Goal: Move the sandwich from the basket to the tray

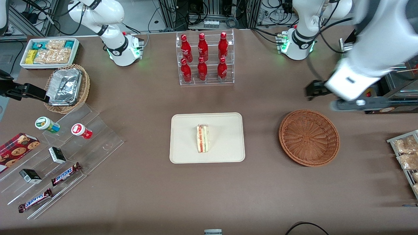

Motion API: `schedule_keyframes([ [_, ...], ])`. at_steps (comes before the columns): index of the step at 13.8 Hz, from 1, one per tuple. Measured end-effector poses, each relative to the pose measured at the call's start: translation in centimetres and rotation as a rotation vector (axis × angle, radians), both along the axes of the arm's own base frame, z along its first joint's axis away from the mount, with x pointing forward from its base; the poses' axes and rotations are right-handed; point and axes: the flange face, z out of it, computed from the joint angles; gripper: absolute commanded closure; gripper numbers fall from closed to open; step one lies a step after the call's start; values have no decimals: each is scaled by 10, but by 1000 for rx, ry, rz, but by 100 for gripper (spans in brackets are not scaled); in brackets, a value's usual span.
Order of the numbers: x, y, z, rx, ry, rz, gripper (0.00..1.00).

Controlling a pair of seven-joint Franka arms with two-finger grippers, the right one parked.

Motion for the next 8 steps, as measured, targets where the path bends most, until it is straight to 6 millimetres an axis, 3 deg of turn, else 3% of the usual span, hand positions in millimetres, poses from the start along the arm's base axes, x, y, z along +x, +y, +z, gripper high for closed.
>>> schedule_keyframes([
  [5, -23, 92, 17, -56, 64, -32, 1],
  [8, -35, 119, 19, -73, 82, -39, 1],
])
